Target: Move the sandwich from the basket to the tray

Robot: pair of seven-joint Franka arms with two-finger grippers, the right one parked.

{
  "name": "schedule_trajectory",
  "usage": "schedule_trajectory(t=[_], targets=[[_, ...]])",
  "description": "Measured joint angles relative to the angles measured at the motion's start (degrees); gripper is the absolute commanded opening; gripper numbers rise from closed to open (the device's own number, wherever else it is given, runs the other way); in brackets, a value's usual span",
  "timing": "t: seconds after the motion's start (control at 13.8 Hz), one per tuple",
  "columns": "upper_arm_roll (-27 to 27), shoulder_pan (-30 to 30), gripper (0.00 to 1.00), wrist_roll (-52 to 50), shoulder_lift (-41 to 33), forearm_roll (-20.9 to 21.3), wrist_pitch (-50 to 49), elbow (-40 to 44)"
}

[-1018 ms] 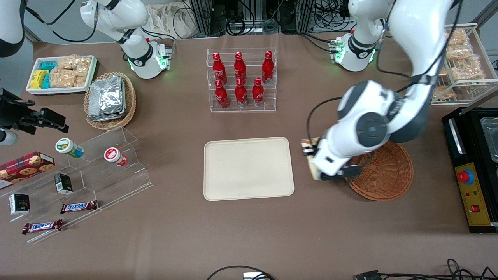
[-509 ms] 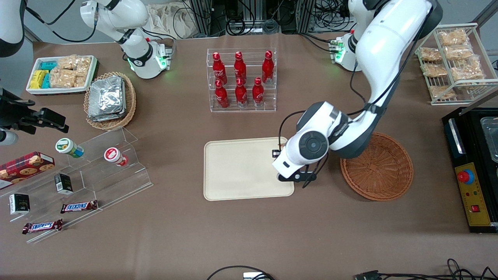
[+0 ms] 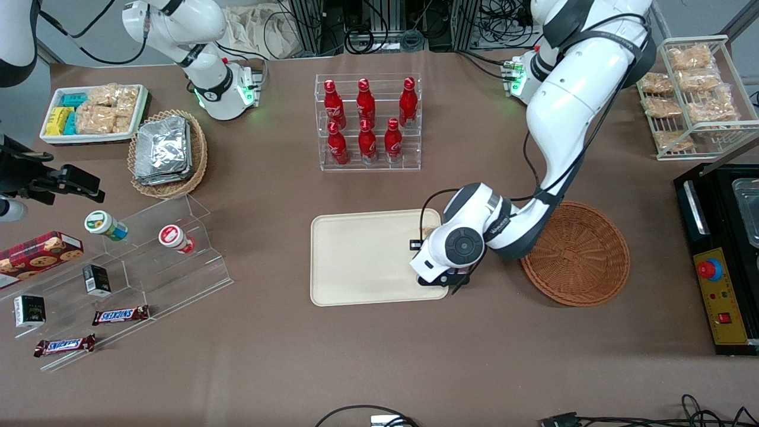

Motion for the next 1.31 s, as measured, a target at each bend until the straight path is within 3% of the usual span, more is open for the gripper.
schedule_trajectory(t=[0.58, 0.95, 1.31], targets=[[-0.1, 0.41, 1.0, -0.12, -1.89, 0.05, -0.63, 2.94], [0.2, 7.54, 1.0, 0.58, -15.45, 0.3, -17.83, 4.56], [0.61, 17.9, 1.0, 15.14, -27.65, 0.8, -32.07, 4.35]])
